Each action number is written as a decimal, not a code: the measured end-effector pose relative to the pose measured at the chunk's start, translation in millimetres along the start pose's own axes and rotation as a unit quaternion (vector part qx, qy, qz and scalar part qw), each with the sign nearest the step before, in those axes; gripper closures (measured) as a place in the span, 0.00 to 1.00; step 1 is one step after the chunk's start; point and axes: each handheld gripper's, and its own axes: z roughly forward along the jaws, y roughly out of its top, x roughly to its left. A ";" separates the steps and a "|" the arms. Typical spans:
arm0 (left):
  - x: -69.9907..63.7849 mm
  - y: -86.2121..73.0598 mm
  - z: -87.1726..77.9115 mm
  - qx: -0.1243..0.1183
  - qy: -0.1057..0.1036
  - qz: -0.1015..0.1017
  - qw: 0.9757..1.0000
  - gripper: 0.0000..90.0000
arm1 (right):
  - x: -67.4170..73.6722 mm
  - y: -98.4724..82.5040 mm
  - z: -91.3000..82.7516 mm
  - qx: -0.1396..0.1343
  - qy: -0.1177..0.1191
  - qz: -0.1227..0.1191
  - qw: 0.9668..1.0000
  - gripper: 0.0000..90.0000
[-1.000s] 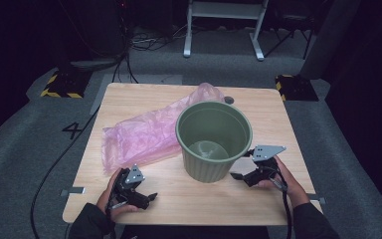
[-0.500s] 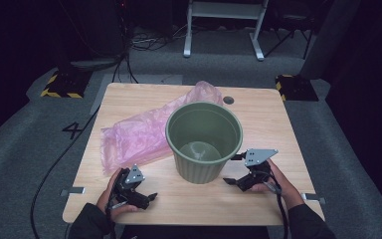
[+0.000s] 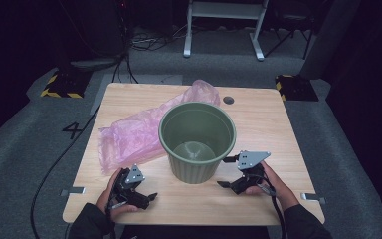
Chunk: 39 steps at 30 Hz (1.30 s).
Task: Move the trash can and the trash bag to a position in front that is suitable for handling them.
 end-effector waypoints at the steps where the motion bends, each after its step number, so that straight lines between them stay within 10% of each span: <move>1: 0.0 0.0 0.0 0.000 0.000 0.000 1.000 0.00 | 0.0 0.0 0.0 0.000 0.000 0.000 1.000 0.19; 9: 0.0 0.0 0.0 0.000 0.000 0.000 1.000 0.00 | -14.8 -7.8 -9.9 0.017 -0.064 0.025 0.997 0.29; 19: 0.0 0.1 0.0 0.000 0.000 0.000 1.000 0.00 | -47.6 -27.3 -19.6 0.022 -0.171 0.077 0.982 0.36; 27: 3.9 -3.0 -10.1 -0.022 0.017 -0.012 1.000 0.25 | -59.4 -29.2 -23.7 -0.007 -0.164 0.125 0.978 0.35; 31: 8.8 -3.4 -21.9 -0.036 0.045 -0.015 0.998 0.20 | -66.3 -23.4 -29.2 -0.029 -0.171 0.142 0.975 0.35; 39: 27.0 -3.9 -44.2 -0.060 0.127 -0.029 0.990 0.20 | -67.8 -21.2 -26.0 -0.029 -0.162 0.146 0.976 0.34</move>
